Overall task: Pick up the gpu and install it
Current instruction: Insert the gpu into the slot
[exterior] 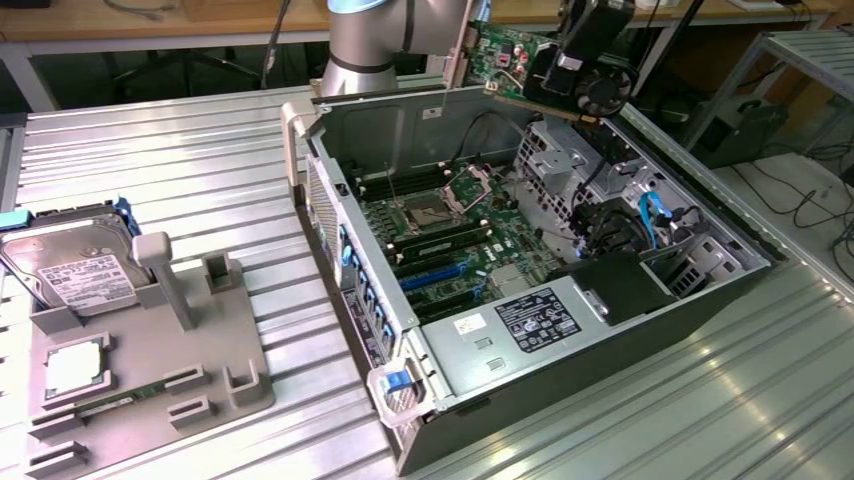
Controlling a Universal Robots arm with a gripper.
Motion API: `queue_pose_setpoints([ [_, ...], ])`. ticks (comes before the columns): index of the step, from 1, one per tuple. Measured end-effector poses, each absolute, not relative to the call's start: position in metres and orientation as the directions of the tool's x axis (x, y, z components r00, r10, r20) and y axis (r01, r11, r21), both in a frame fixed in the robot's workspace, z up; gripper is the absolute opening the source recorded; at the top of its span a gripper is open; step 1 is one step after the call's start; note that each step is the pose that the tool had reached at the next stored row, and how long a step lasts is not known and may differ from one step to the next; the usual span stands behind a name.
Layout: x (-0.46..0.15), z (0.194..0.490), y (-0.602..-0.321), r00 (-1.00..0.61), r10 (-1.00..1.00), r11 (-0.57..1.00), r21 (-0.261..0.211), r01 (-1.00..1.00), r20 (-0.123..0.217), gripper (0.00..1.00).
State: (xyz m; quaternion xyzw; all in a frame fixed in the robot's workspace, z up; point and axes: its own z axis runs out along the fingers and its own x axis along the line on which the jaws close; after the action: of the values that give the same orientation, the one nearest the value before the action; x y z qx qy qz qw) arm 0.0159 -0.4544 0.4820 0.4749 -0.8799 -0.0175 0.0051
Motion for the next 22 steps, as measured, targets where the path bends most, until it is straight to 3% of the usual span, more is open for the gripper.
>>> queue_pose_setpoints([
  [22,0.0159,0.4797,-0.4550,-0.317,-0.948,0.316,0.030,-0.948,-0.010,0.27],
])
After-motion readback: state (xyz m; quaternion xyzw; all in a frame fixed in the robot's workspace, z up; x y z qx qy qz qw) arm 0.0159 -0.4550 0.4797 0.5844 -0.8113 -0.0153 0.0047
